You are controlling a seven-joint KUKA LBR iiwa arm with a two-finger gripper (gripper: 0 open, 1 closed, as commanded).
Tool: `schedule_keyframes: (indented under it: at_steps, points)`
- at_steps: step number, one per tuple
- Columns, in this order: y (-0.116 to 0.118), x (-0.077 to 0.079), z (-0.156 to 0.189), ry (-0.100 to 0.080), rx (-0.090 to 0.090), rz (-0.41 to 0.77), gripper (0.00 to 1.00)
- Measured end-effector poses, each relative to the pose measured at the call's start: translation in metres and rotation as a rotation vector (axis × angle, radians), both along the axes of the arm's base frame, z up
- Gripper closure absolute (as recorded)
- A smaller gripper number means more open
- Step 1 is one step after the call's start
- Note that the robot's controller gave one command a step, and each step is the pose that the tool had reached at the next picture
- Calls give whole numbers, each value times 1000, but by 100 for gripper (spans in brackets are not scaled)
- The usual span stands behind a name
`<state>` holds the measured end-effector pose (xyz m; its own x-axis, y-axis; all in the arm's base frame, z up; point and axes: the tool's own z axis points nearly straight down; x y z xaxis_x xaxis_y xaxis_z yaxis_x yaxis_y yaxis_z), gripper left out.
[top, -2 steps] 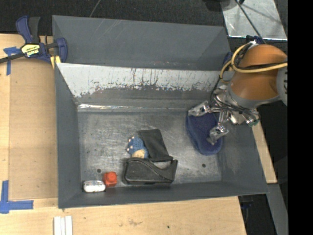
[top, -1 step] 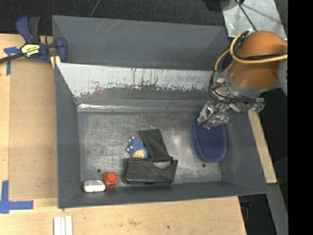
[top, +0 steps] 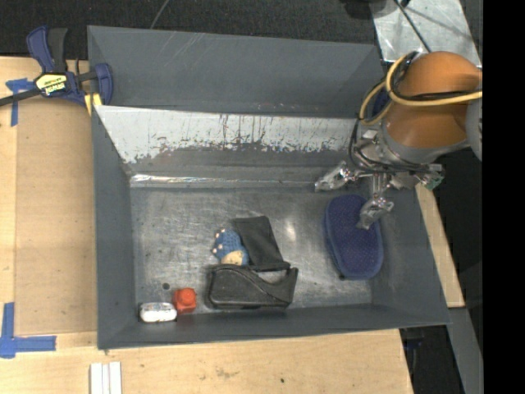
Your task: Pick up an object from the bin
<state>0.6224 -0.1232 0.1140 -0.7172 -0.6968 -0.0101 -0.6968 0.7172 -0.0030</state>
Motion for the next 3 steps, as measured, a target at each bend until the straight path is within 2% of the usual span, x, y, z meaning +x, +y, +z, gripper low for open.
schedule_keyframes:
  at_steps: [1,2,3]
  points:
    - [-6,-4,-34,-3,15,52,0]
    - [-10,-6,-34,3,8,53,100]
    - [4,-7,91,-3,-8,265,100]
